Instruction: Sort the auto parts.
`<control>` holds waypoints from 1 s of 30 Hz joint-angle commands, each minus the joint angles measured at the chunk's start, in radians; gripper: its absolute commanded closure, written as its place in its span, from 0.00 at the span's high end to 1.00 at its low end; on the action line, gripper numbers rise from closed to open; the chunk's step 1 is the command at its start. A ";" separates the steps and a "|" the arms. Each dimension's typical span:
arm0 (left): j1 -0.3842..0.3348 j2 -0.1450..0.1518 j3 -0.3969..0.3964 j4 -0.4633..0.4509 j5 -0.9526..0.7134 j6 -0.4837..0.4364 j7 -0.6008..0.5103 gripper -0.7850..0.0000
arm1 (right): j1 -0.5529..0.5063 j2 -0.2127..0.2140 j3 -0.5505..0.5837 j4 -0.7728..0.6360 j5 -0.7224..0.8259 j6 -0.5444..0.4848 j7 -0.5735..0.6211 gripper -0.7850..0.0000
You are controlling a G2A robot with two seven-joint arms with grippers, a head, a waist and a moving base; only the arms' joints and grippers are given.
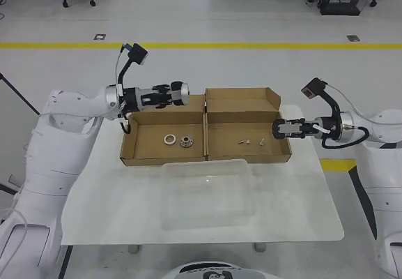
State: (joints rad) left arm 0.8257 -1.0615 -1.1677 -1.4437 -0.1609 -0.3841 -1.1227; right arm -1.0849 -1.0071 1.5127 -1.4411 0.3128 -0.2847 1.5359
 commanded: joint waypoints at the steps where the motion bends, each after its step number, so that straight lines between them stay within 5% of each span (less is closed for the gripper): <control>1: -0.005 0.004 0.009 0.015 0.076 0.015 -0.022 0.00 | 0.000 0.000 0.000 0.000 0.000 0.000 0.000 1.00; 11: -0.019 0.027 0.055 0.026 0.388 0.043 -0.149 0.00 | 0.000 0.000 0.000 0.000 0.000 0.000 0.000 1.00; 16: -0.091 0.022 0.112 0.090 0.490 0.002 -0.188 0.00 | 0.000 0.000 0.000 0.000 0.000 0.000 0.000 1.00; 30: -0.353 -0.083 0.422 0.463 0.780 -0.075 -0.048 0.00 | 0.000 0.000 0.000 0.000 0.000 0.000 0.000 1.00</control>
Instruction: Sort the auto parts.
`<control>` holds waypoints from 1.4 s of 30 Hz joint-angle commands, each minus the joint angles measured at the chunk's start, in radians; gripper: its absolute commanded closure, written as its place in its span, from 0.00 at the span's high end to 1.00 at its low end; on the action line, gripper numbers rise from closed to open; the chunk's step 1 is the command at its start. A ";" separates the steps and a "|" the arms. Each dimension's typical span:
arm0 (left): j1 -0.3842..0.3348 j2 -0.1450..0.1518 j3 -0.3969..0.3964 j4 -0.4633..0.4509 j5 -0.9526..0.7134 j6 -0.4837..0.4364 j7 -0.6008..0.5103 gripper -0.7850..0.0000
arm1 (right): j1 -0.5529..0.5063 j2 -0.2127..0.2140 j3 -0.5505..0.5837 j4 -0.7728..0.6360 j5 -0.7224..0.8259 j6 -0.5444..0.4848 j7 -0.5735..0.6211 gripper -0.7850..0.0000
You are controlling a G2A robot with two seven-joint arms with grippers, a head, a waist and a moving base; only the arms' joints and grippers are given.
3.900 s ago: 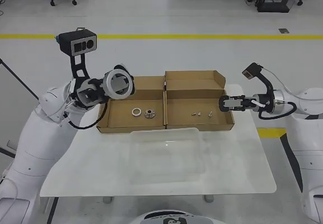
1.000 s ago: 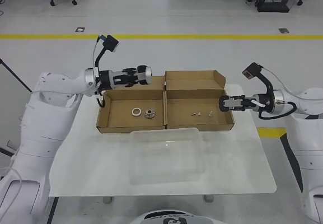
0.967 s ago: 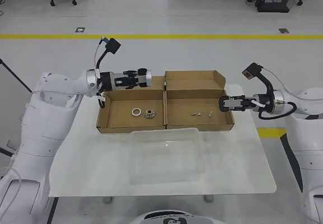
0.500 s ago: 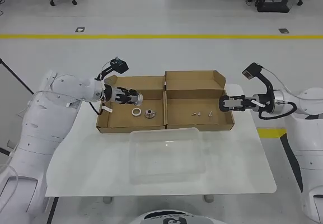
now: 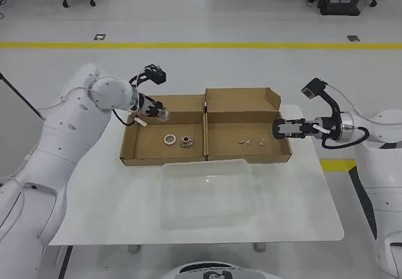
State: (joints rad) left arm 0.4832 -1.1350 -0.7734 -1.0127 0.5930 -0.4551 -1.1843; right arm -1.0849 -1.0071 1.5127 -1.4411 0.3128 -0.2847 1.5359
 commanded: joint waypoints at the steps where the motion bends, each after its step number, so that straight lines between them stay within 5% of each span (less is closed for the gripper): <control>1: -0.021 -0.020 0.047 0.060 0.028 -0.006 0.024 0.00 | 0.000 0.000 0.000 0.000 0.000 0.000 0.000 1.00; 18: -0.125 -0.189 0.309 0.409 0.282 -0.069 0.144 0.00 | 0.000 0.000 0.000 0.000 0.000 0.000 0.000 1.00; 26: -0.127 -0.249 0.351 0.536 0.301 -0.089 0.165 0.00 | 0.000 0.000 0.000 0.000 0.000 0.000 0.000 1.00; 42: -0.110 -0.326 0.384 0.693 0.350 -0.106 0.239 0.00 | 0.000 0.000 0.000 0.000 0.000 0.000 0.000 1.00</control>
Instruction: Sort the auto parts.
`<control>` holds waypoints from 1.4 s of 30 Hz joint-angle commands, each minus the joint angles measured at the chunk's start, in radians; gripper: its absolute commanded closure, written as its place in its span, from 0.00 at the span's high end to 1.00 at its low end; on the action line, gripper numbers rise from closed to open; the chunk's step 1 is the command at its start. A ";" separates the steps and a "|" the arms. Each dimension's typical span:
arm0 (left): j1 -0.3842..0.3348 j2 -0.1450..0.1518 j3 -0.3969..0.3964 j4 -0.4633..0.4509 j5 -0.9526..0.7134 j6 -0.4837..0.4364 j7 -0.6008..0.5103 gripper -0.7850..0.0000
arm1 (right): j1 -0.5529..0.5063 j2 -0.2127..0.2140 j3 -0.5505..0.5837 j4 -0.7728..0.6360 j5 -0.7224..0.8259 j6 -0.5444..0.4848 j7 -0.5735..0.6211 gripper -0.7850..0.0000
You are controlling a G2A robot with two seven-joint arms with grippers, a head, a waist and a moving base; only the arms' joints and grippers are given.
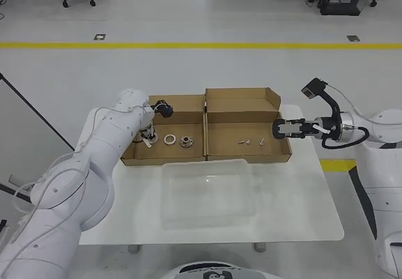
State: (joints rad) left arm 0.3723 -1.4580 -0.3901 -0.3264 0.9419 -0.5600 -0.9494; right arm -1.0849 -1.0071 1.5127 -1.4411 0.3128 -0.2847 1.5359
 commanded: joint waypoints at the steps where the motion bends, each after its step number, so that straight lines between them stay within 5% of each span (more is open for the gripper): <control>1: 0.001 -0.007 0.001 0.014 0.002 0.000 0.009 0.00 | 0.000 0.000 0.000 0.000 0.000 0.000 0.000 1.00; 9: 0.005 -0.029 0.002 0.058 0.014 -0.001 0.040 0.00 | 0.000 0.000 0.000 0.000 0.000 0.000 0.000 1.00; 14: 0.006 -0.040 -0.004 0.080 0.006 -0.006 0.045 0.09 | 0.000 0.000 0.000 0.000 0.000 0.000 0.000 1.00; 17: 0.005 -0.045 -0.012 0.093 -0.008 -0.012 0.048 0.24 | 0.000 0.000 0.000 0.000 0.000 0.000 0.000 1.00; 20: 0.002 -0.050 -0.017 0.094 -0.017 -0.020 0.038 0.49 | 0.000 0.000 0.000 0.000 0.000 0.000 0.000 1.00; 21: 0.001 -0.051 -0.019 0.095 -0.019 -0.019 0.037 0.65 | 0.000 0.000 0.000 0.000 0.000 0.000 0.000 1.00; 26: -0.006 -0.055 -0.026 0.106 -0.021 -0.023 0.048 1.00 | 0.000 0.000 0.000 0.000 0.000 0.000 0.000 1.00; 34: -0.070 -0.045 -0.085 0.124 -0.119 -0.065 0.100 1.00 | 0.000 0.000 0.000 0.000 0.000 0.000 0.000 1.00; 42: -0.119 -0.011 -0.161 0.094 -0.247 -0.270 0.186 1.00 | 0.000 0.000 0.000 0.000 0.000 0.000 0.000 1.00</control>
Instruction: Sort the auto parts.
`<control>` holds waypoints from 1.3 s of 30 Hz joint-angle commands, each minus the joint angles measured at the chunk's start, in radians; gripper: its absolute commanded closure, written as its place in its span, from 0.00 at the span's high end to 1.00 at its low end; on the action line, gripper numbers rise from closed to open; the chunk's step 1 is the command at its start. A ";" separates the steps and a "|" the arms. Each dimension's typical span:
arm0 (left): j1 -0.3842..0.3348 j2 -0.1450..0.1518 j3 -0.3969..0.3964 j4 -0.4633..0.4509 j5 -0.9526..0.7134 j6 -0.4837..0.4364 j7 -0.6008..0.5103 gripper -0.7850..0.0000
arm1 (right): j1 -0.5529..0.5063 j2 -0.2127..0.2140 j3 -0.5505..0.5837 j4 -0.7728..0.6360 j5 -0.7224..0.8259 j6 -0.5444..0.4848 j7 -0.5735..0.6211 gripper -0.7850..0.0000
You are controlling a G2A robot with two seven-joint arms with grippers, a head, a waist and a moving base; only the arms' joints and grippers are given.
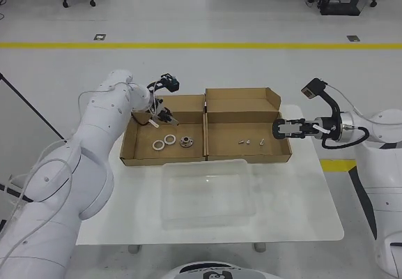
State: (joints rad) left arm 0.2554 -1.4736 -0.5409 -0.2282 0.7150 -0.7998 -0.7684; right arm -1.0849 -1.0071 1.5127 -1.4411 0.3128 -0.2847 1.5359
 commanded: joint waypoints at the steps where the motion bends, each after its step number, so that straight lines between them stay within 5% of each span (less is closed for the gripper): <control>1: -0.005 0.010 -0.022 -0.011 -0.043 -0.059 0.008 1.00 | 0.000 0.000 0.000 0.000 0.000 0.000 0.000 1.00; 6: 0.005 0.046 -0.101 -0.032 -0.212 -0.209 0.001 1.00 | 0.000 0.000 0.000 0.000 0.000 0.000 0.000 1.00; 14: 0.106 0.161 -0.203 -0.271 -0.405 -0.209 -0.043 1.00 | 0.000 0.000 0.000 0.000 0.000 0.000 0.000 1.00; 19: 0.275 0.289 -0.337 -0.635 -0.515 -0.082 -0.170 1.00 | 0.000 0.000 0.000 0.000 0.000 0.000 0.000 1.00; 25: 0.631 0.426 -0.640 -1.242 -0.555 0.188 -0.335 1.00 | 0.000 0.000 0.000 0.000 0.000 0.000 0.000 1.00; 30: 0.790 0.464 -0.780 -1.470 -0.588 0.279 -0.360 1.00 | 0.000 0.000 0.000 0.000 0.000 0.000 0.000 1.00; 39: 0.906 0.490 -0.904 -1.628 -0.699 0.332 -0.366 1.00 | 0.000 0.000 0.000 0.000 0.000 0.000 0.000 1.00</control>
State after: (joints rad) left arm 1.1475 -0.9857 -1.4330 -1.8424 0.0275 -0.4726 -1.1327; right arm -1.0849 -1.0071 1.5127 -1.4411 0.3128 -0.2847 1.5359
